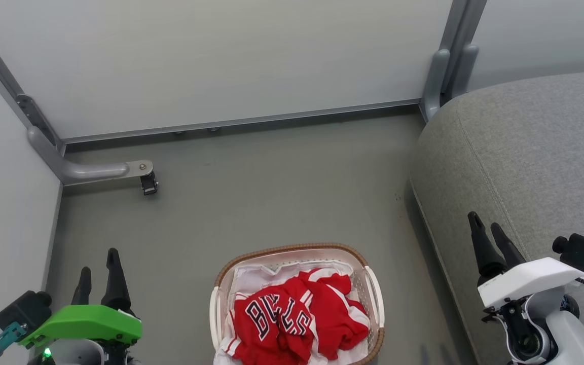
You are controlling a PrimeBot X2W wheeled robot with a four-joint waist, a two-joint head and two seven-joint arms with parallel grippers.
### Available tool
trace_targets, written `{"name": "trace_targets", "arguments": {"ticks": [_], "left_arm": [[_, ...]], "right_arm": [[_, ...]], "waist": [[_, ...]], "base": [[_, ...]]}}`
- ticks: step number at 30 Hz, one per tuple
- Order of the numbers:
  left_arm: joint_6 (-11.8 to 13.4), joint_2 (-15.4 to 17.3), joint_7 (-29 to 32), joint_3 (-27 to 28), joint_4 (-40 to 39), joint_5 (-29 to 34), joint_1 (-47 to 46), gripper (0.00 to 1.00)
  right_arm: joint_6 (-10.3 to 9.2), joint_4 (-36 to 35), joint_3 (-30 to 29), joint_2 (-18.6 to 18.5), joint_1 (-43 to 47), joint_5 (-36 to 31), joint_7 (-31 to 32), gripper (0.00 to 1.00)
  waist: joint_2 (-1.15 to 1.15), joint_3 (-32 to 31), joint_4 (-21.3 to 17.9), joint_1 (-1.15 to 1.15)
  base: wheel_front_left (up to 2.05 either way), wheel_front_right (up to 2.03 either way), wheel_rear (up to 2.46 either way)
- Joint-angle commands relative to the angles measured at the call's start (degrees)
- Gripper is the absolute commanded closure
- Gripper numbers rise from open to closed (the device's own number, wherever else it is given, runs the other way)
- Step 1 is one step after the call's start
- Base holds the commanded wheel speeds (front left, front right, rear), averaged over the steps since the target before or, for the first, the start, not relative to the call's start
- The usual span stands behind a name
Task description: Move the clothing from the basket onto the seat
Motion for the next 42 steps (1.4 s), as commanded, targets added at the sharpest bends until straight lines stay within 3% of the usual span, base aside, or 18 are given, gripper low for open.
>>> {"name": "trace_targets", "arguments": {"ticks": [1, 27, 42], "left_arm": [[0.5, 0.8, -0.6, -0.3, -0.4, 2.2, -1.4, 0.00], [5.4, 1.8, -4.7, -3.2, -1.4, 17.8, 1.4, 0.00], [5.9, 2.0, -6.7, -4.3, -3.3, 25.9, 2.0, 0.00]], "right_arm": [[0.02, -0.4, 0.4, -0.8, -1.4, -1.9, -0.8, 0.00], [0.02, -0.7, 2.6, -1.9, -1.0, -17.3, -4.9, 0.00], [0.02, -0.8, 3.1, -2.1, -1.4, -24.6, -6.9, 0.00]], "waist": [[0.00, 0.1, 0.0, 0.00], [0.00, 0.4, 0.2, 0.00], [0.00, 1.0, 0.1, 0.00]], "base": [[0.00, 0.00, 0.00], [0.00, 0.00, 0.00], [0.00, 0.00, 0.00]]}}
